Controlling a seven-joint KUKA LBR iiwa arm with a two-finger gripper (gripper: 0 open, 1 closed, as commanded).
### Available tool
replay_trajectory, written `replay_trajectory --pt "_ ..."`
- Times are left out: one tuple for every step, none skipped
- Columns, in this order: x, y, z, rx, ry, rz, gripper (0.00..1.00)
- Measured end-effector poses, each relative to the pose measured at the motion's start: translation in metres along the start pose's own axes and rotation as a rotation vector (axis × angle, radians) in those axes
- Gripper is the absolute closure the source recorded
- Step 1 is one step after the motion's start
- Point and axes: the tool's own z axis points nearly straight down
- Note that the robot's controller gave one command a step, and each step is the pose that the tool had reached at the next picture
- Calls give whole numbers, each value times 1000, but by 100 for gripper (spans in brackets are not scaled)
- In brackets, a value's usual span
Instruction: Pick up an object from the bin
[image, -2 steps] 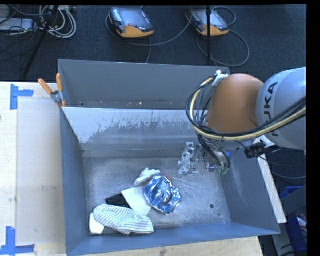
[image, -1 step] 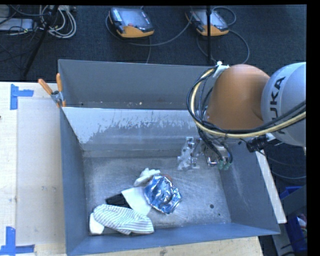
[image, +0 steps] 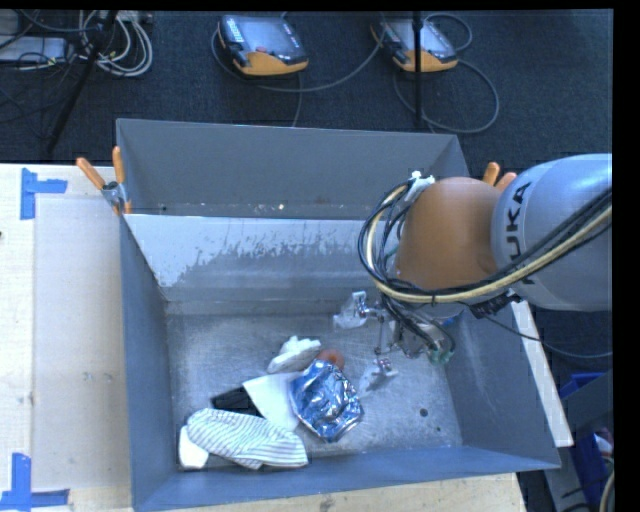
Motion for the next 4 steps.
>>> replay_trajectory --pt "-1 0 -1 0 -2 0 0" --pt "-8 7 32 2 -7 34 0" --pt "-9 10 44 1 -5 45 0" --pt "-22 19 31 1 -2 101 100"
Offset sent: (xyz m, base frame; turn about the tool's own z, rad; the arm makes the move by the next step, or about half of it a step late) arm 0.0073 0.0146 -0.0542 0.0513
